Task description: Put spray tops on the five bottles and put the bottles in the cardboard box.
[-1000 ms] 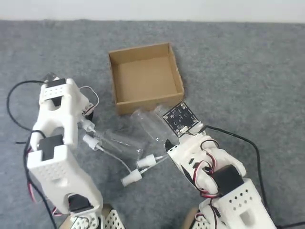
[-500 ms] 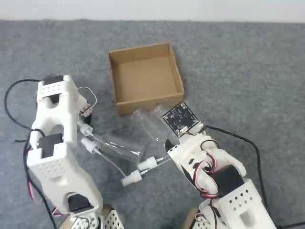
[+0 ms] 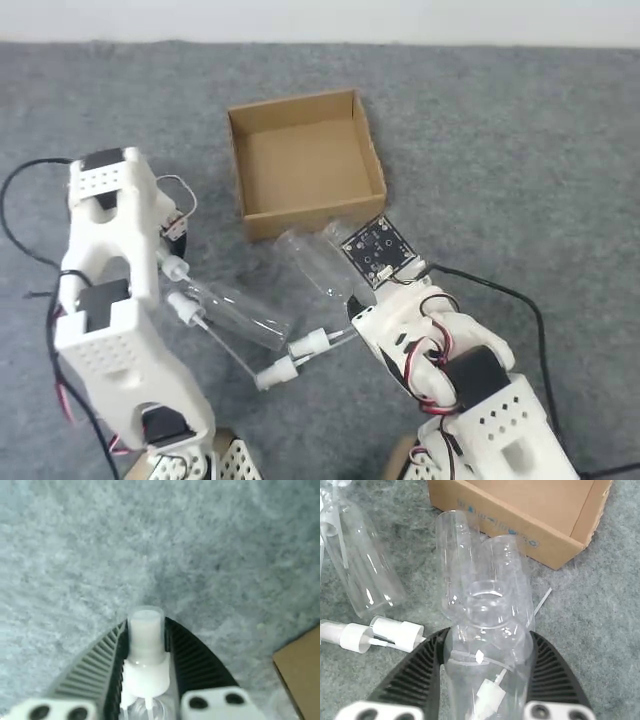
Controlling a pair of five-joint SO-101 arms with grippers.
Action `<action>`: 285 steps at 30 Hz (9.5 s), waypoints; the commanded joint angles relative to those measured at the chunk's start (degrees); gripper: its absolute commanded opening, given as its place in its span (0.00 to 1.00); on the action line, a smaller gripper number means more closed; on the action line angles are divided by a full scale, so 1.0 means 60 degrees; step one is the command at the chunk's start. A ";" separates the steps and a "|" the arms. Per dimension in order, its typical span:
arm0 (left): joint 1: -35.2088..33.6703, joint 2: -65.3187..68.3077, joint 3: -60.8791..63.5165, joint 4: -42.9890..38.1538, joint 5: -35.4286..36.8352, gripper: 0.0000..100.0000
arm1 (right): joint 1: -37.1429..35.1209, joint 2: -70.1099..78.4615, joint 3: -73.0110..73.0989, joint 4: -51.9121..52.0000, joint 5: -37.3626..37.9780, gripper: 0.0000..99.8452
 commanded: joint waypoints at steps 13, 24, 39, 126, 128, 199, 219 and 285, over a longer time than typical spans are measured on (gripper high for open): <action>-0.0425 -0.1993 0.0139 0.0073 -0.0029 0.01 | 0.0051 -0.0300 0.0337 -0.0974 0.0015 0.12; -0.0498 -0.2432 0.0139 0.0205 -0.0044 0.01 | 0.0051 -0.0300 0.0366 -0.1033 0.0029 0.12; -0.0557 -0.3766 0.0139 0.0366 -0.0015 0.01 | 0.0051 -0.0300 0.0366 -0.1004 0.0029 0.12; 0.2447 -1.4755 0.5531 -0.3795 0.0835 0.01 | 0.0051 -0.4110 0.1626 -0.0842 0.0029 0.12; 0.2462 -1.4755 0.5590 -0.3810 0.1040 0.01 | -0.0051 -0.4110 0.1626 -0.0842 0.0029 0.12; 0.3546 -2.1011 0.9678 -0.5055 0.2125 0.01 | -0.1619 -0.4110 0.3985 -0.3875 0.1509 0.12; 0.3546 -2.1289 1.0059 -0.5084 0.2110 0.01 | -0.1956 -0.4110 0.3956 -0.3919 0.1905 0.12; 0.3077 -2.1304 0.9590 -0.5011 0.1832 0.01 | -0.2278 -0.5751 0.4220 -0.2952 0.2271 0.12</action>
